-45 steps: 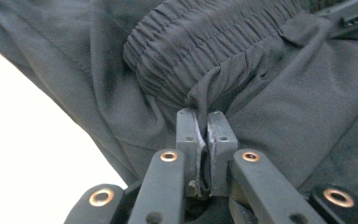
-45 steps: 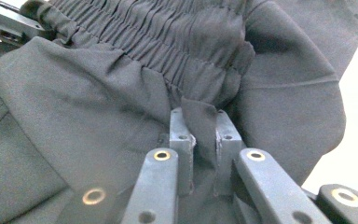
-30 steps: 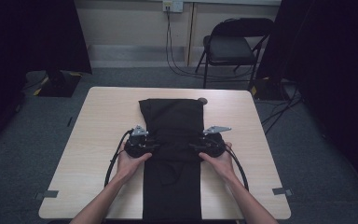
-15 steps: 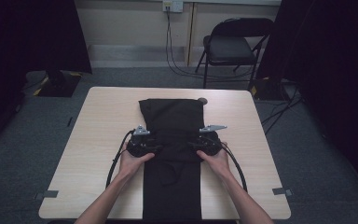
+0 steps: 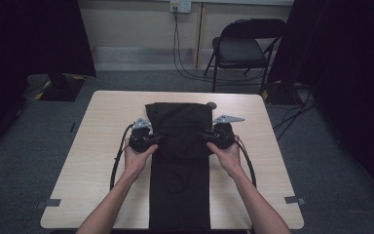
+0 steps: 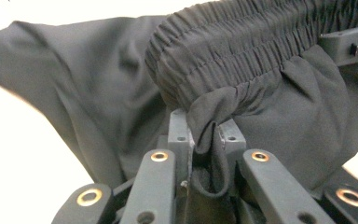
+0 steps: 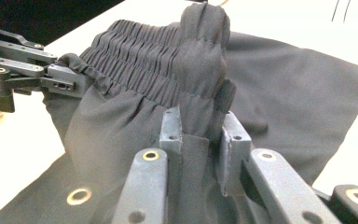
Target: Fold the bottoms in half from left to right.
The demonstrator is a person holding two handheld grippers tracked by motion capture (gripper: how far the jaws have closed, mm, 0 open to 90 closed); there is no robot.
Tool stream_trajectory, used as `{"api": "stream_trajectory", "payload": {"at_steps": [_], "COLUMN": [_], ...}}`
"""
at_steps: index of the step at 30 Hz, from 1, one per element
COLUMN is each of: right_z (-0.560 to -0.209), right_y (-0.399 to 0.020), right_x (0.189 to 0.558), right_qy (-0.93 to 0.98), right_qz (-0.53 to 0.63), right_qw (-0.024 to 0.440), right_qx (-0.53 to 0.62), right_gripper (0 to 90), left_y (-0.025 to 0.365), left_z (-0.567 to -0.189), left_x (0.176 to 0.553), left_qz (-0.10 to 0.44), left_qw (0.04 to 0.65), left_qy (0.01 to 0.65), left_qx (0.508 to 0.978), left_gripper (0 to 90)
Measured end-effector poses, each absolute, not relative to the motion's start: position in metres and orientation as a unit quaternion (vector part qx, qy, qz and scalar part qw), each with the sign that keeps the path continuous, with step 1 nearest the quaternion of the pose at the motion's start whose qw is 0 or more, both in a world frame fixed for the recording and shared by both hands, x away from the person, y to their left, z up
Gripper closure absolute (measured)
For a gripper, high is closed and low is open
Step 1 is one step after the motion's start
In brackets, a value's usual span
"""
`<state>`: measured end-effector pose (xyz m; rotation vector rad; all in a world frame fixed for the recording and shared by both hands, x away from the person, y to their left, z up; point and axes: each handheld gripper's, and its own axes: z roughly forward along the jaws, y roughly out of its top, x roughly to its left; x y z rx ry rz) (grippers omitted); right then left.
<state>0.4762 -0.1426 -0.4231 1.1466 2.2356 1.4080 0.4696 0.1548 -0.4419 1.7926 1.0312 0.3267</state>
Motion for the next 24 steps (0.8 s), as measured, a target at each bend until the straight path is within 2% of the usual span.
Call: {"api": "stream_trajectory", "payload": {"at_steps": [8, 14, 18, 21, 24], "right_z": [-0.391, -0.328, -0.296, -0.297, -0.317], "right_y": [-0.141, -0.152, -0.16, -0.165, -0.166], "right_x": [0.49, 0.486, 0.472, 0.455, 0.437], "right_qy": [0.759, 0.732, 0.711, 0.707, 0.716], "right_qz": [0.497, 0.544, 0.579, 0.593, 0.588], "right_qw": [0.154, 0.187, 0.201, 0.195, 0.183], "right_qx": [0.391, 0.364, 0.345, 0.333, 0.33], "right_gripper": [75.6, 75.8, 75.8, 75.7, 75.5], "left_y": [0.154, 0.148, 0.147, 0.147, 0.149], "left_z": [-0.4, -0.335, -0.303, -0.301, -0.32], "left_x": [0.481, 0.476, 0.46, 0.439, 0.419], "left_qz": [0.158, 0.193, 0.21, 0.212, 0.194], "left_qw": [0.525, 0.569, 0.59, 0.585, 0.578], "left_qy": [0.408, 0.374, 0.345, 0.327, 0.331], "left_qx": [0.73, 0.707, 0.699, 0.712, 0.72], "left_gripper": [80.8, 80.8, 80.8, 80.7, 80.7]}}
